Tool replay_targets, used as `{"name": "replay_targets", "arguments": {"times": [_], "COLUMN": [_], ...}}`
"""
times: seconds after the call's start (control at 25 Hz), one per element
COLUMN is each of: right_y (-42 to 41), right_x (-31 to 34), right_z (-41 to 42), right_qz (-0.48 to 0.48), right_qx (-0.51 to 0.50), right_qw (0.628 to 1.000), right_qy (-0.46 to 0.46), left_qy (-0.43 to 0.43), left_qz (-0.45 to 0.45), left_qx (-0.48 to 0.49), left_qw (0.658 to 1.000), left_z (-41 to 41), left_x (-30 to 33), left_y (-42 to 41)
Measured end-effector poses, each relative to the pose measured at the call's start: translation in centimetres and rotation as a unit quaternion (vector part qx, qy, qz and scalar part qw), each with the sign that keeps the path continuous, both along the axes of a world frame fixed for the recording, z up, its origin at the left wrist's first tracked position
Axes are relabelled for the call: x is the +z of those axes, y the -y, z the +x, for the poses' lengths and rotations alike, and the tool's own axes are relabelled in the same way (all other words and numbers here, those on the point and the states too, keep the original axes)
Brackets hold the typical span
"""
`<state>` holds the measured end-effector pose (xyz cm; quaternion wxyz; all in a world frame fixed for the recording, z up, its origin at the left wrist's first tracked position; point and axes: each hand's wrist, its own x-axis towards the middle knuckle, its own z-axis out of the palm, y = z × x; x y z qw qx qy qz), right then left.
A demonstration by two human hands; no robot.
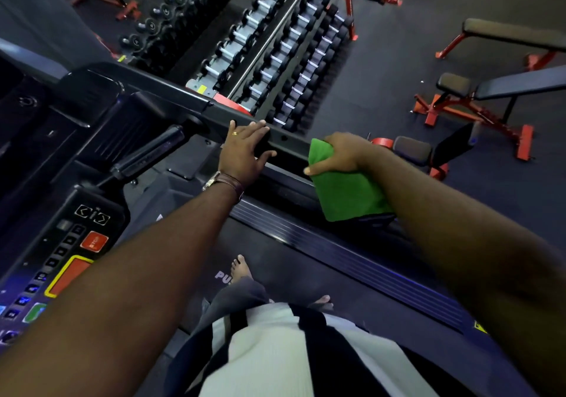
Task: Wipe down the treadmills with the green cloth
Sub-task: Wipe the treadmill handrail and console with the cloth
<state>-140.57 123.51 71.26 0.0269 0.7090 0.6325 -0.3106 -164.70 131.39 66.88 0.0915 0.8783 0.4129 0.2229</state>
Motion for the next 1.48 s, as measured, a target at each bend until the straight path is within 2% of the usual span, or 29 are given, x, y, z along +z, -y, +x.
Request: {"name": "replay_targets", "arguments": {"times": [0.08,0.16,0.24,0.32,0.4,0.48,0.52,0.64,0.68,0.76,0.84,0.92,0.96,1.0,1.08,1.16,1.2,1.24,1.28,1.32,1.36,1.4,1.48], "right_y": [0.3,2.9,3.4,1.9,2.3,4.1,4.6,1.3,-0.3,-1.8,0.2,4.0,5.3,5.6,3.6,-0.1,-1.8,-3.0,-3.9,-4.5,-4.8,-4.9,-4.3], "right_x": [-0.3,-1.3,-2.0,-2.5,-3.7,-5.3,-5.5,-4.1,-3.6,-4.6,-5.9,-6.6,-6.3,-5.8,-3.5,-0.9,0.0,1.0,1.4,1.2,1.1,1.3,0.7], "right_z": [-1.3,-1.6,-3.0,-5.5,-6.9,-6.0,-5.4,-7.7,-9.5,-11.6,-10.1,-7.1,-5.8,-4.9,-4.3,-3.7,-3.1,-2.7,-2.4,-2.2,-2.6,-3.3,-4.5], "right_qz": [0.104,0.236,0.269,0.247,0.298,0.332,0.34,0.339,0.329,0.35,0.39,0.407,0.399,0.382,0.3,0.148,0.056,-0.031,-0.085,-0.113,-0.13,-0.12,-0.002], "right_qx": [0.008,0.014,-0.033,-0.098,-0.051,0.052,0.056,-0.12,-0.112,0.011,0.138,0.211,0.218,0.202,0.085,-0.067,-0.122,-0.166,-0.192,-0.196,-0.178,-0.156,-0.086], "right_qw": [0.992,0.962,0.944,0.939,0.914,0.9,0.896,0.911,0.92,0.907,0.859,0.822,0.824,0.843,0.921,0.982,0.991,0.981,0.958,0.941,0.94,0.953,0.993], "right_qy": [0.072,0.14,0.187,0.219,0.269,0.278,0.279,0.201,0.181,0.236,0.301,0.338,0.339,0.321,0.234,0.096,0.014,-0.093,-0.194,-0.252,-0.262,-0.232,-0.084], "left_qy": [0.001,0.001,0.0,0.003,0.009,0.004,-0.001,-0.032,-0.049,-0.081,-0.099,-0.104,-0.103,-0.1,-0.106,-0.115,-0.117,-0.119,-0.121,-0.12,-0.119,-0.119,-0.111], "left_qz": [0.007,0.006,0.011,0.006,-0.006,-0.009,-0.006,-0.002,0.004,0.01,0.007,0.013,0.016,0.016,0.002,-0.009,-0.013,-0.021,-0.029,-0.03,-0.029,-0.03,-0.032], "left_qx": [-0.007,-0.017,-0.017,-0.015,-0.013,-0.028,-0.037,-0.053,-0.053,-0.045,-0.046,-0.043,-0.038,-0.028,-0.004,0.01,0.014,0.016,0.02,0.025,0.032,0.038,0.043], "left_qw": [1.0,1.0,1.0,1.0,1.0,1.0,0.999,0.998,0.997,0.996,0.994,0.994,0.994,0.994,0.994,0.993,0.993,0.992,0.992,0.992,0.992,0.992,0.992], "left_z": [-0.2,-0.4,-0.5,-0.4,-0.5,-0.6,-0.7,-1.2,-1.4,-1.9,-2.3,-2.2,-1.9,-1.7,-1.5,-1.2,-1.0,-1.0,-0.9,-0.9,-0.8,-0.7,-0.7], "left_x": [-0.1,-0.2,-0.3,-0.4,-0.4,-0.1,0.1,0.7,0.8,1.0,1.2,1.1,1.0,1.0,0.9,1.0,1.1,1.2,1.3,1.2,1.2,1.3,1.3], "left_y": [-0.2,-0.4,-0.5,-0.4,-0.4,-0.6,-0.9,-2.2,-2.7,-3.3,-3.6,-3.6,-3.4,-3.2,-2.7,-2.6,-2.6,-2.7,-2.7,-2.8,-2.8,-2.7,-2.7]}}
